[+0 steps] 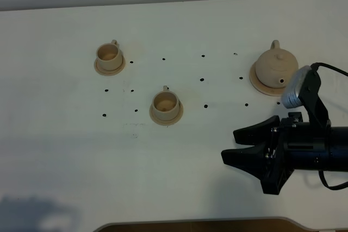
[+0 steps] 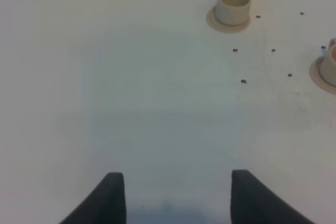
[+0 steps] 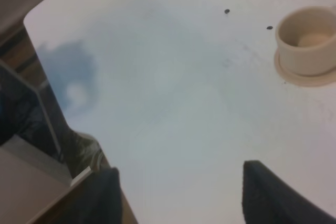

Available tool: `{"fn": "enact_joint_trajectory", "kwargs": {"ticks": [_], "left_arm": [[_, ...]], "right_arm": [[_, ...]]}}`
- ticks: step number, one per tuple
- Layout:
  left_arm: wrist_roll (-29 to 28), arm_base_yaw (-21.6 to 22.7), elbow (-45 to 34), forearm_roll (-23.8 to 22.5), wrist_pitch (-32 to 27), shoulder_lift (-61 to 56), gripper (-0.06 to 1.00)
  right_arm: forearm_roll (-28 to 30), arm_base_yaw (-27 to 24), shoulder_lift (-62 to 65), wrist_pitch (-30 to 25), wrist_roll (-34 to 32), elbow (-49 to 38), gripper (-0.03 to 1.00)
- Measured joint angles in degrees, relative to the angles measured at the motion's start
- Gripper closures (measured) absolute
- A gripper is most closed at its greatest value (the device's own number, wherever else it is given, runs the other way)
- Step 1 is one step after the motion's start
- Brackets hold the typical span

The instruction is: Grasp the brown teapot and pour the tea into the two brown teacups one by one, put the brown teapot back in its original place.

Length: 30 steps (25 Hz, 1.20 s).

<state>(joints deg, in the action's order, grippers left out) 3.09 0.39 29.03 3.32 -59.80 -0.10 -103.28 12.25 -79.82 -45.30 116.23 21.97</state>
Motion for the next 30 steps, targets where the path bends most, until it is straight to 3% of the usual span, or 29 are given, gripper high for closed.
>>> {"fn": "enact_joint_trajectory", "kwargs": {"ticks": [8,15,18,21,25,27,30], "left_arm": [[0.0,0.0,0.0,0.0,0.0,-0.1,0.46],[0.0,0.0,0.0,0.0,0.0,-0.1,0.46],[0.0,0.0,0.0,0.0,0.0,-0.1,0.46],[0.0,0.0,0.0,0.0,0.0,-0.1,0.46],[0.1,0.0,0.0,0.0,0.0,-0.1,0.46],[0.1,0.0,0.0,0.0,0.0,-0.1,0.46],[0.1,0.0,0.0,0.0,0.0,-0.1,0.46]], "right_arm": [[0.0,0.0,-0.2,0.6,-11.6,8.4,0.45],[0.0,0.0,-0.7,16.7,-21.7,20.6,0.45],[3.5,0.0,-3.8,24.0,-27.1,25.5,0.45],[11.4,0.0,-9.4,28.8,-36.6,30.0,0.45],[28.2,0.0,-16.5,30.1,-54.0,37.5,0.45],[39.2,-0.1,-19.7,29.1,-65.5,42.2,0.45],[57.3,-1.5,-23.9,22.6,-85.0,50.3,0.45]]}}
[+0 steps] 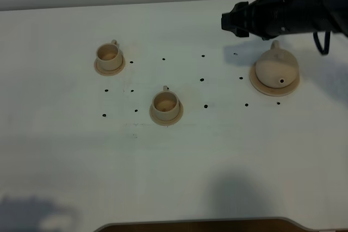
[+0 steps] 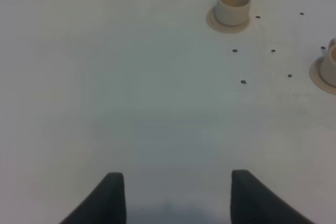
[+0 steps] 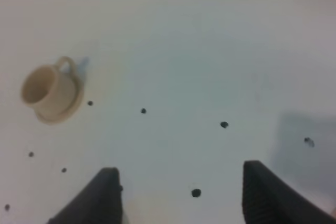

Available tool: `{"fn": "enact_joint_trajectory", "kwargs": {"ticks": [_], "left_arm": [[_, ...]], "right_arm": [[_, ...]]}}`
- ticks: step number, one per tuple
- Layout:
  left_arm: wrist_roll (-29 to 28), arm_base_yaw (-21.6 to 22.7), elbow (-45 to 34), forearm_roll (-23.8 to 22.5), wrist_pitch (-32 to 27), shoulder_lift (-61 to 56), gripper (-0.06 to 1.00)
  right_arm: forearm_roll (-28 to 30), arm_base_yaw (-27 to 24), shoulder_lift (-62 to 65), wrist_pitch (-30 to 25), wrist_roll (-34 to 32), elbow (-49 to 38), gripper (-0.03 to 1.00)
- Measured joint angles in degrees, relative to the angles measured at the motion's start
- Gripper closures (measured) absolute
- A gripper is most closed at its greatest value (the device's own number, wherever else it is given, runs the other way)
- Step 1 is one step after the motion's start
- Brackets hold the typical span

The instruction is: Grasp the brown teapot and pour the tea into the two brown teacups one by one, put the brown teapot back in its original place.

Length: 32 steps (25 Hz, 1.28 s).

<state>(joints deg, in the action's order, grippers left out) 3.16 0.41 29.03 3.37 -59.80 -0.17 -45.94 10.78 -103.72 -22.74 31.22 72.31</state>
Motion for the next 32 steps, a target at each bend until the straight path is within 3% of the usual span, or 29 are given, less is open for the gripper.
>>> {"fn": "enact_joint_trajectory", "kwargs": {"ticks": [4,6,8,17,24,32], "left_arm": [[0.0,0.0,0.0,0.0,0.0,0.0,0.46],[0.0,0.0,0.0,0.0,0.0,0.0,0.46],[0.0,0.0,0.0,0.0,0.0,0.0,0.46],[0.0,0.0,0.0,0.0,0.0,0.0,0.46],[0.0,0.0,0.0,0.0,0.0,0.0,0.46],[-0.1,0.0,0.0,0.0,0.0,0.0,0.46]], "right_arm": [[27.8,-0.7,-5.4,-12.1,-25.6,12.3,0.45],[38.3,-0.7,-7.7,-17.6,-33.5,17.4,0.45],[44.7,-0.8,-9.9,-21.3,-37.1,22.1,0.45],[54.4,-1.4,-20.6,-28.5,-38.1,33.9,0.45],[54.2,-3.9,-25.7,-31.2,-35.2,36.1,0.45],[50.0,-4.2,-27.7,-32.1,-31.7,36.6,0.45]]}}
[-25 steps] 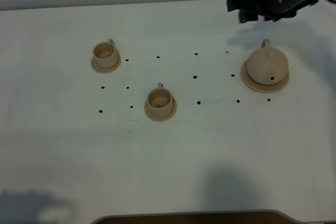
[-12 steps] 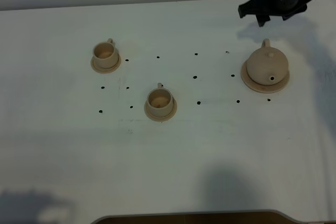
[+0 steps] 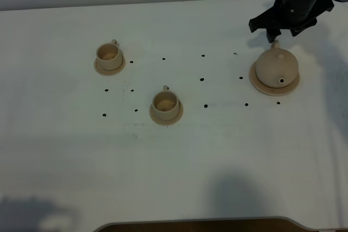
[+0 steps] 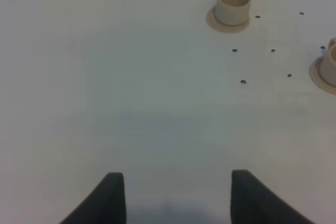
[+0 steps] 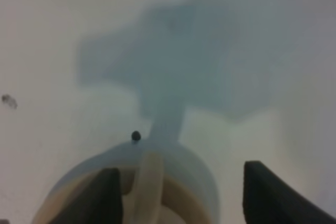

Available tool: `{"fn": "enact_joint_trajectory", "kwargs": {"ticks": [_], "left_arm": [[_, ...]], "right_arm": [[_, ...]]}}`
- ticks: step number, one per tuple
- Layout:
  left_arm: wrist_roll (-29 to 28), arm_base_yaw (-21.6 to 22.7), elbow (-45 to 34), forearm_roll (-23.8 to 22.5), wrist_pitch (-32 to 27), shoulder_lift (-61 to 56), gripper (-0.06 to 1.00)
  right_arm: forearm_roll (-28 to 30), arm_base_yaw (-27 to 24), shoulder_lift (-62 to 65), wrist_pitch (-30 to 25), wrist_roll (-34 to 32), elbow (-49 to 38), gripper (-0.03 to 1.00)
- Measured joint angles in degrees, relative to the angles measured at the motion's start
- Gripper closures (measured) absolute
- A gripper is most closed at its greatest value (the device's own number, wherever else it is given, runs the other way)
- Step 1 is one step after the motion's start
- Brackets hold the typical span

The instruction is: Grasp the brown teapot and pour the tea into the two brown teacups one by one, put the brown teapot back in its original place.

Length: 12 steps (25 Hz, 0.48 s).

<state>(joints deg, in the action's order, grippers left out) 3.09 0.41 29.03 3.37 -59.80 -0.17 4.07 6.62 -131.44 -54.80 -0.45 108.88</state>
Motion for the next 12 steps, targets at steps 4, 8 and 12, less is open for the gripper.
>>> {"fn": "enact_joint_trajectory", "kwargs": {"ticks": [4,8,12], "left_arm": [[0.0,0.0,0.0,0.0,0.0,0.0,0.46],[0.0,0.0,0.0,0.0,0.0,0.0,0.46],[0.0,0.0,0.0,0.0,0.0,0.0,0.46]], "right_arm": [[-0.4,0.0,-1.6,-0.1,0.4,0.0,0.45],[0.7,0.0,-1.9,0.3,0.1,0.1,0.45],[2.4,-0.2,-1.9,0.3,-1.4,0.1,0.45]]}}
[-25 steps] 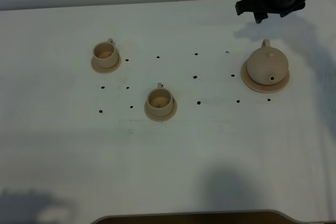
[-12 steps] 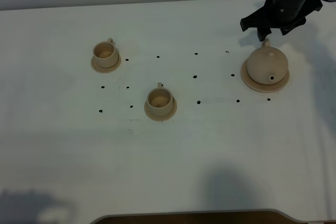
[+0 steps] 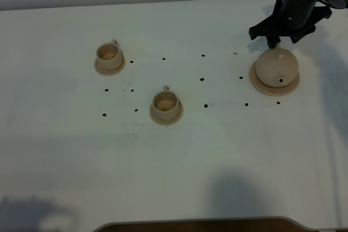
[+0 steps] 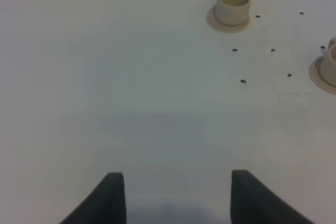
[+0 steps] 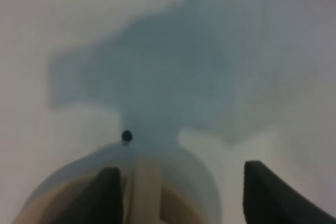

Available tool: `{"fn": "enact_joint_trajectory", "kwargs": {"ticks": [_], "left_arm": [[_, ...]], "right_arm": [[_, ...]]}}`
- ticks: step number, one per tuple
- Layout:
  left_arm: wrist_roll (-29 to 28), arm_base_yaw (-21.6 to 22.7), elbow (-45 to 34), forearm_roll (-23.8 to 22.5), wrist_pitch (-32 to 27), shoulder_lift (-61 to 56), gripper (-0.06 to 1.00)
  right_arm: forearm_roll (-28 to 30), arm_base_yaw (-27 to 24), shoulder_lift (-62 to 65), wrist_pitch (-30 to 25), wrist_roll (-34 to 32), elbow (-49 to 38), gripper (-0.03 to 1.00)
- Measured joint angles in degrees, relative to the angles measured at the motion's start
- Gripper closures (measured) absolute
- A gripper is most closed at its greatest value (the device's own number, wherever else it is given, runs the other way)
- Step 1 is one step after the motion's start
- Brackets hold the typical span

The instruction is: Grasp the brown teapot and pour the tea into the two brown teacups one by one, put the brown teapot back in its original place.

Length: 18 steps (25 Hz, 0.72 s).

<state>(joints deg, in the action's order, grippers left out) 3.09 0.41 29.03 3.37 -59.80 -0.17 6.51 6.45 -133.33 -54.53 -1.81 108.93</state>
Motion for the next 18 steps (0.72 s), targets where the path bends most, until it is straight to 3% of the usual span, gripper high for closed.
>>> {"fn": "enact_joint_trajectory", "kwargs": {"ticks": [18], "left_arm": [[0.0,0.0,0.0,0.0,0.0,0.0,0.46]], "right_arm": [[3.1,-3.6,0.1,-9.2,-1.8,0.5,0.45]]}}
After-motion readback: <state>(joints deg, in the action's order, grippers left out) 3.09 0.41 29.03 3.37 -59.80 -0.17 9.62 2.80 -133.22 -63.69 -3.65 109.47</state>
